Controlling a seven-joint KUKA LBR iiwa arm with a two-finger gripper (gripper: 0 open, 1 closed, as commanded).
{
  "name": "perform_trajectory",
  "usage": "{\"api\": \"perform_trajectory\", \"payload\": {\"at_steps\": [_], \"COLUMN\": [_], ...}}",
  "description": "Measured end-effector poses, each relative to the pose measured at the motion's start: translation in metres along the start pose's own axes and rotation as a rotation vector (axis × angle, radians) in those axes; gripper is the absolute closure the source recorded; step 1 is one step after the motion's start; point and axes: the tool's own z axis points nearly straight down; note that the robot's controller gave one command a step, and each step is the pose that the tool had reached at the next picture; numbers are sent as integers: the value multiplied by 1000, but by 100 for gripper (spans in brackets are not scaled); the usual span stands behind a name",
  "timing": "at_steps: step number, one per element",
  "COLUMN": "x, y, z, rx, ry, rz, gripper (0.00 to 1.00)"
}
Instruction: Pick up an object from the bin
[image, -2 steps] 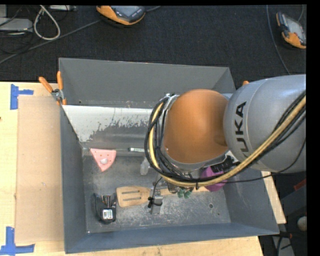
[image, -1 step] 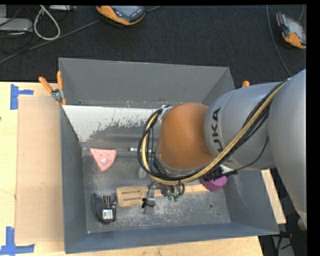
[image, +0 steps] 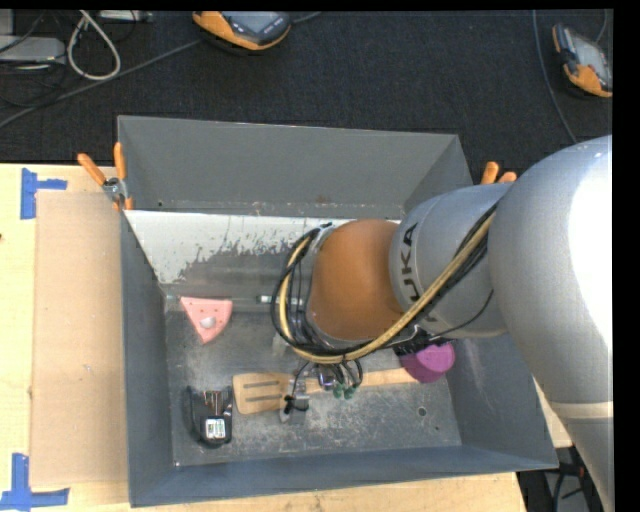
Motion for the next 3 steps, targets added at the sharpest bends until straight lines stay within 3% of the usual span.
{"api": "perform_trajectory", "payload": {"at_steps": [1, 2, 3], "x": [16, 1, 14], "y": [7, 2, 6], "z": [-3, -3, -4], "rx": [0, -1, -2], "ry": [2, -2, -1], "rz": [144, 7, 140], "gripper": [0, 0, 100]}}
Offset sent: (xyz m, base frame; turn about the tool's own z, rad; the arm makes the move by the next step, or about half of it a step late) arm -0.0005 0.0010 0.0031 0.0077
